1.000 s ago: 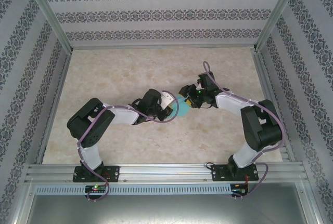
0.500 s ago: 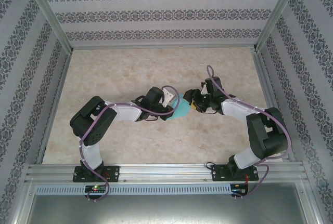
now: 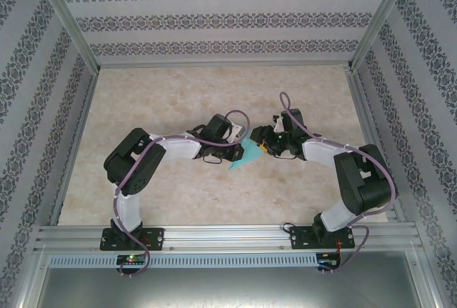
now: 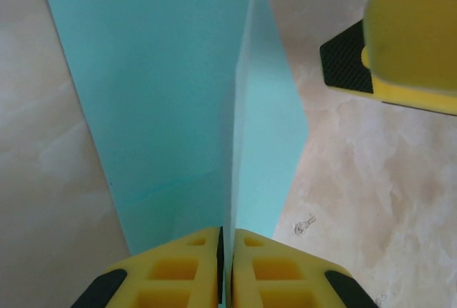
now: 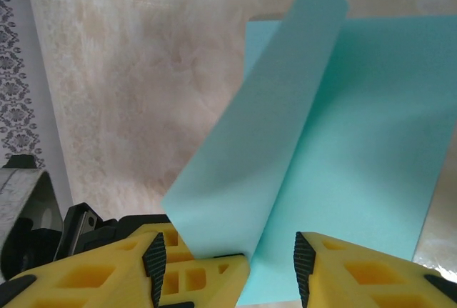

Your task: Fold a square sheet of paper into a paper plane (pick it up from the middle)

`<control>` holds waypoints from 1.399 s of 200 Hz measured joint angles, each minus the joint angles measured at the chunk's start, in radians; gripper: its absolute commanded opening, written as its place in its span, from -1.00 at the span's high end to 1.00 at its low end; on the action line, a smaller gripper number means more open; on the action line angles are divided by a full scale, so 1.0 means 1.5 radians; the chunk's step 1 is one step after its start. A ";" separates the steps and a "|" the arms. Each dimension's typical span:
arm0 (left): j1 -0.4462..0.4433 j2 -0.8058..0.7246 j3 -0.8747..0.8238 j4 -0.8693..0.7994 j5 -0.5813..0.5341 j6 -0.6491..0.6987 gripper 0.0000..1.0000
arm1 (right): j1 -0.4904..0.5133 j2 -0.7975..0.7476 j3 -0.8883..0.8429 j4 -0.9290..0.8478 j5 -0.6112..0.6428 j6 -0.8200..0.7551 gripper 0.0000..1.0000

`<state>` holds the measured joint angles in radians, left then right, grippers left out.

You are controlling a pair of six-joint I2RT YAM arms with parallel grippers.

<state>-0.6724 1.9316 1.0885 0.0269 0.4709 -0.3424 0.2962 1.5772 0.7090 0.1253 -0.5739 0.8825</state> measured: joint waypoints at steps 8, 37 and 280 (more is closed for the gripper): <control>0.000 0.004 0.007 -0.012 0.004 -0.001 0.76 | 0.000 0.002 -0.002 0.001 -0.001 -0.003 -0.04; 0.000 0.012 0.036 -0.046 0.021 -0.002 0.77 | 0.000 0.003 -0.010 0.000 -0.007 -0.017 0.00; 0.018 0.082 0.136 -0.153 0.123 -0.078 0.68 | -0.013 0.083 0.013 -0.009 -0.014 -0.084 0.06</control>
<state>-0.6460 2.0544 1.2922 -0.2028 0.6559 -0.4587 0.2768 1.7020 0.7292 0.1120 -0.5957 0.7570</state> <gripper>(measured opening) 0.138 0.476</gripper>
